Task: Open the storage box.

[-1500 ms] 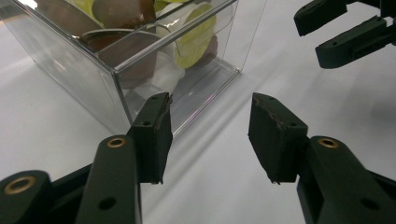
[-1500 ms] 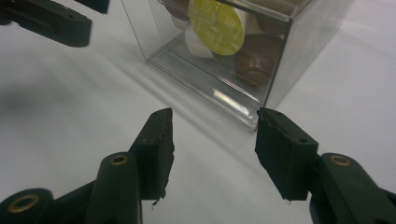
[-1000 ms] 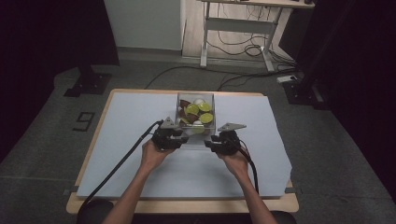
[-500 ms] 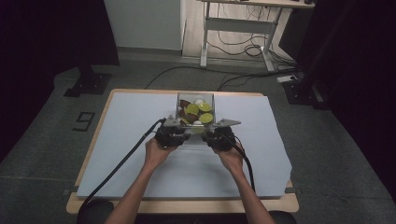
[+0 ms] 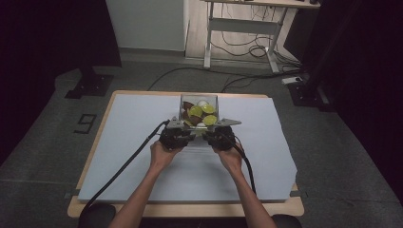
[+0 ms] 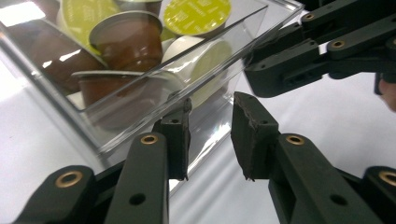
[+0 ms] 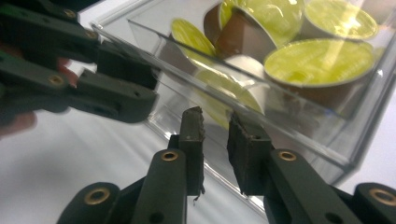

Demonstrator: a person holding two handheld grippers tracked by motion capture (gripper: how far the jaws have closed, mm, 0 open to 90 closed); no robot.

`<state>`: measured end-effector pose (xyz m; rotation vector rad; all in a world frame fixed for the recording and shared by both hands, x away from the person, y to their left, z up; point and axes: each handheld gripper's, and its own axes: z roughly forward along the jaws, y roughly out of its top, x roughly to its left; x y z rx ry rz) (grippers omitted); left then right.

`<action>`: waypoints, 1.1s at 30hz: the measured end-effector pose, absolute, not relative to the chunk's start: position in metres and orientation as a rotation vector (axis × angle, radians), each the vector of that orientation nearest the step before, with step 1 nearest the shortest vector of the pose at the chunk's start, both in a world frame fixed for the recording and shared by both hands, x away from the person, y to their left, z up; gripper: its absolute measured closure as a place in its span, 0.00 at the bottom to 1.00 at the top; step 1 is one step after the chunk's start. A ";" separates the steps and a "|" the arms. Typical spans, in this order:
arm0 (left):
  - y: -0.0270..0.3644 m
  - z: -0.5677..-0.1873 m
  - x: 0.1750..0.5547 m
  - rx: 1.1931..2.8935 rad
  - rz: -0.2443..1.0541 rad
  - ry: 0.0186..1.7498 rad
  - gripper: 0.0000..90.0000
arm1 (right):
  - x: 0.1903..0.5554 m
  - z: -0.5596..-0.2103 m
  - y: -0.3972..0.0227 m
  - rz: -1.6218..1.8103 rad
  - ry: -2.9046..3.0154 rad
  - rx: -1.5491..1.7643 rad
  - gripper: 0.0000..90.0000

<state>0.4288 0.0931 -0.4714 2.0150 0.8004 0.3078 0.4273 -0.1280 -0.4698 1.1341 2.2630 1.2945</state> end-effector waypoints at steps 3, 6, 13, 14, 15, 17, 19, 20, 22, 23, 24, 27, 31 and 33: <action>0.093 -0.472 0.429 2.013 0.309 0.800 0.75 | 0.427 -0.468 -0.125 1.265 2.267 1.122 0.84; 0.092 -0.471 0.427 2.019 0.324 0.799 0.76 | 0.427 -0.467 -0.127 1.276 2.271 1.126 0.85; 0.091 -0.469 0.422 2.040 0.337 0.787 0.79 | 0.424 -0.467 -0.129 1.285 2.290 1.100 0.88; 0.090 -0.469 0.421 2.043 0.336 0.785 0.80 | 0.421 -0.467 -0.130 1.281 2.300 1.092 0.88; 0.090 -0.469 0.420 2.043 0.337 0.785 0.80 | 0.421 -0.467 -0.130 1.281 2.300 1.092 0.88; 0.089 -0.469 0.417 2.054 0.334 0.777 0.81 | 0.417 -0.466 -0.131 1.274 2.314 1.072 0.88; 0.089 -0.468 0.413 2.065 0.345 0.772 0.82 | 0.414 -0.466 -0.132 1.269 2.320 1.064 0.88; 0.089 -0.468 0.413 2.065 0.345 0.772 0.82 | 0.413 -0.466 -0.132 1.268 2.323 1.062 0.88; 0.089 -0.468 0.408 2.066 0.347 0.768 0.82 | 0.410 -0.465 -0.132 1.260 2.331 1.048 0.88; 0.089 -0.468 0.407 2.067 0.349 0.765 0.82 | 0.409 -0.465 -0.132 1.259 2.334 1.044 0.88; 0.089 -0.468 0.407 2.067 0.349 0.765 0.82 | 0.409 -0.465 -0.132 1.259 2.334 1.044 0.88; 0.089 -0.468 0.402 2.077 0.349 0.763 0.83 | 0.404 -0.464 -0.132 1.260 2.350 1.028 0.88; 0.090 -0.468 0.398 2.076 0.322 0.760 0.83 | 0.399 -0.464 -0.132 1.261 2.365 1.016 0.88; 0.090 -0.469 0.396 2.072 0.314 0.759 0.83 | 0.396 -0.464 -0.132 1.260 2.368 1.009 0.88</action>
